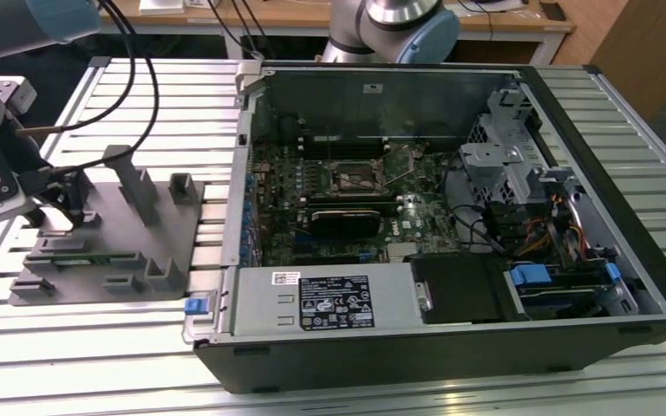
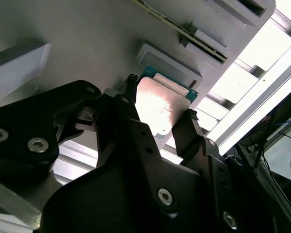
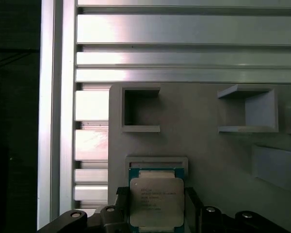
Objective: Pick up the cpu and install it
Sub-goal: 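Pick up the cpu and move it towards the insertion slot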
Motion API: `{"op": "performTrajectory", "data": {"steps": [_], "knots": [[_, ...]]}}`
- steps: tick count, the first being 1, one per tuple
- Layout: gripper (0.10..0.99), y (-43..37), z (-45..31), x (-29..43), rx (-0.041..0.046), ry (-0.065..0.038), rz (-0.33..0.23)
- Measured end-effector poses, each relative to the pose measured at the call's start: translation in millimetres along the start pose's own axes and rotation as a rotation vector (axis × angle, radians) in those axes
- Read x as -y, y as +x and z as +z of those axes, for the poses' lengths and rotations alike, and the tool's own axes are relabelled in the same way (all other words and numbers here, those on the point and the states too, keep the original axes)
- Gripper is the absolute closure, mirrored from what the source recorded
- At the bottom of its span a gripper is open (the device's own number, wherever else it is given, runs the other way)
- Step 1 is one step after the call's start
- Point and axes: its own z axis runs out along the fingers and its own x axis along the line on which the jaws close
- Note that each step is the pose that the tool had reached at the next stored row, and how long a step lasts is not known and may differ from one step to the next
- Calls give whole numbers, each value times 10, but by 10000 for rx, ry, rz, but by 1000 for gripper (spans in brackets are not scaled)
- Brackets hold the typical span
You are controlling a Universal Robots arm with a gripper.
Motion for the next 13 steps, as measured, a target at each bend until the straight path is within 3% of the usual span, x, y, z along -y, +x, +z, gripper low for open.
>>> {"op": "performTrajectory", "data": {"steps": [13], "knots": [[545,0,-62,-7,-2,1,0]]}}
